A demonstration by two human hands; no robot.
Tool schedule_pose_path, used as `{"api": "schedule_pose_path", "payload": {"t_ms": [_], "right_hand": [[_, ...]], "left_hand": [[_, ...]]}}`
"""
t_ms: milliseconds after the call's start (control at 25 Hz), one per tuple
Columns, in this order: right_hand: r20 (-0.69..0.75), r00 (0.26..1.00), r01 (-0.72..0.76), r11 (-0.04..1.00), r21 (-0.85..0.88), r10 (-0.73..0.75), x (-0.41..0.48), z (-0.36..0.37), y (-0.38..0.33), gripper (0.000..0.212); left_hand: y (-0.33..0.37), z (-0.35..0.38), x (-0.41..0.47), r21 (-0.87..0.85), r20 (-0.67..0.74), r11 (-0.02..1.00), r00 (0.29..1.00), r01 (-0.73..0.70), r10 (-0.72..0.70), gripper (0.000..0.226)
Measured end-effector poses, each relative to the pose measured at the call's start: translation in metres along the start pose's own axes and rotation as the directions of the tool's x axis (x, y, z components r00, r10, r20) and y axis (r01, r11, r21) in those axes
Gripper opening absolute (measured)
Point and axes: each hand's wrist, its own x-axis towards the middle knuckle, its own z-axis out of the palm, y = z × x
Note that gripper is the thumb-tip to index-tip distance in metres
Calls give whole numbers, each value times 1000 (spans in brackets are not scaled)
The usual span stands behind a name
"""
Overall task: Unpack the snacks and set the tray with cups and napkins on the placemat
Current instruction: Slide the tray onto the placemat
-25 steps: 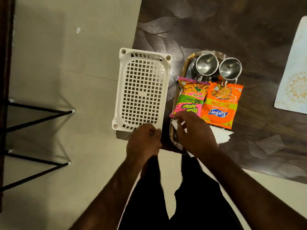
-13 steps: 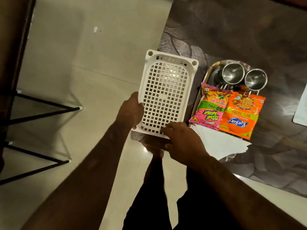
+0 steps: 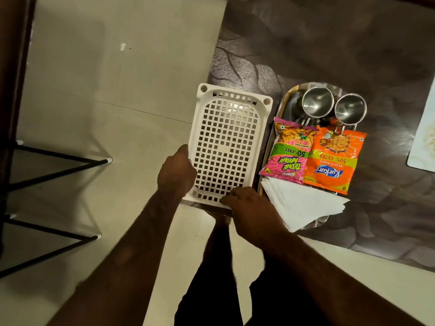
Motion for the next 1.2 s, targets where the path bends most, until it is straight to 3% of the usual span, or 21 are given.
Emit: {"api": "schedule_pose_path", "payload": {"t_ms": [120, 240, 320, 400, 440, 520, 600, 680, 800, 1000, 1080, 1200], "right_hand": [[-5, 1000, 14, 1000, 7, -14, 1, -4, 1, 47], [-65, 998, 18, 999, -43, -21, -7, -18, 2, 42], [-141, 990, -10, 999, -41, 4, -17, -35, 10, 37], [-205, 978, -47, 998, -32, 40, -23, -59, 22, 34], [-225, 972, -69, 997, -24, 62, -25, -74, 33, 32], [-263, 959, -118, 993, -25, 108, -26, -106, 56, 31], [-296, 946, -153, 987, -40, 135, -26, -135, 80, 34], [-304, 941, -164, 986, -28, 148, -22, -164, 103, 39], [-315, 937, -160, 987, -9, 149, -8, -202, 134, 36], [-289, 951, -109, 994, 8, 107, 32, -236, 174, 36], [-265, 958, -107, 994, 24, 110, 52, -243, 183, 41], [-181, 972, -143, 988, 61, 152, 80, -241, 196, 50]], "left_hand": [[0, 1, 1, 5, -5, 1000, 1000, 24, -24, 25], [6, -2, -1, -120, 35, 990, 997, 79, -75, 40], [14, -5, -14, -131, -154, 991, 987, 21, -41, 50], [28, -7, -33, -85, -389, 985, 916, -147, 103, 41], [40, -6, -43, -143, -416, 969, 901, -200, 125, 32], [67, 4, -68, -376, -281, 912, 958, -165, 57, 17], [92, 26, -93, -594, -62, 805, 998, -14, -29, 15], [113, 50, -117, -733, 116, 657, 984, 177, -136, 6], [130, 81, -145, -778, 333, 435, 885, 453, -326, 11], [135, 127, -162, -749, 530, 59, 649, 660, -546, 13], [136, 139, -161, -740, 580, -42, 606, 671, -544, 23], [139, 157, -156, -754, 594, -95, 612, 650, -523, 39]]}}
